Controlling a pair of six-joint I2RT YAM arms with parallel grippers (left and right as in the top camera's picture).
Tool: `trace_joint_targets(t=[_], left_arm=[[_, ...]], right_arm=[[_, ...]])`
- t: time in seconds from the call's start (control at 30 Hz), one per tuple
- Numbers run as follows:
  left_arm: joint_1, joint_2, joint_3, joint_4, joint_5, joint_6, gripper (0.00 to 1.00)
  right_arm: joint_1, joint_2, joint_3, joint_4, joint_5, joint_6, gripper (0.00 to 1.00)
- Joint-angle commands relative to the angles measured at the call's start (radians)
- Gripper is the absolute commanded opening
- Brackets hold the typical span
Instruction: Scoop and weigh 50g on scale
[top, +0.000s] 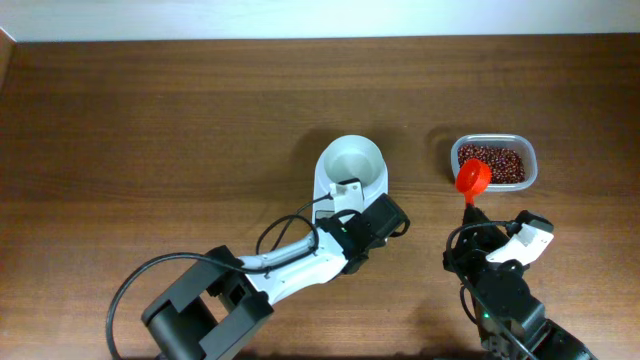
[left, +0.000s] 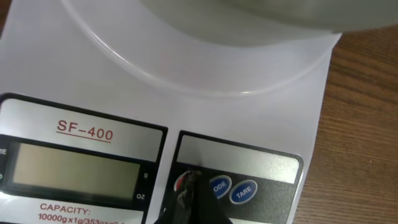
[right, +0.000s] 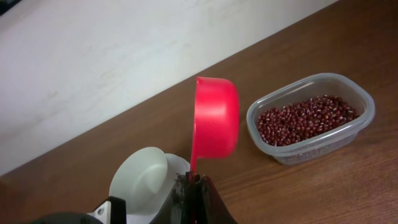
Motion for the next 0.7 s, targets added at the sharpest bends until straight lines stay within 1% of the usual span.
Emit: trace_joint_targets(t=[0.0, 0.27, 0.33, 0.4, 0.5, 0.6, 0.67], left_arm=[[0.013, 0.029, 0.01, -0.003, -0.019, 0.008, 0.0], [0.011, 0.029, 0.01, -0.002, -0.015, 0.009, 0.0], [0.007, 0.026, 0.011, 0.0, 0.028, 0.01, 0.0], [0.008, 0.013, 0.012, 0.0, 0.073, 0.045, 0.0], [0.008, -0.065, 0.017, -0.037, 0.156, 0.149, 0.0], [0.008, -0.185, 0.018, -0.105, 0.157, 0.18, 0.0], [0.009, -0.288, 0.018, -0.148, 0.144, 0.235, 0.0]], right_arm=[[0.005, -0.006, 0.021, -0.005, -0.014, -0.005, 0.04], [0.005, -0.007, 0.021, -0.004, -0.013, -0.005, 0.04], [0.005, -0.007, 0.021, -0.004, -0.013, -0.005, 0.04], [0.005, -0.007, 0.021, -0.004, -0.013, -0.005, 0.04], [0.005, -0.007, 0.021, -0.004, -0.013, -0.005, 0.04], [0.005, -0.007, 0.021, -0.005, -0.013, -0.005, 0.04], [0.005, -0.007, 0.021, -0.005, -0.013, -0.005, 0.04]])
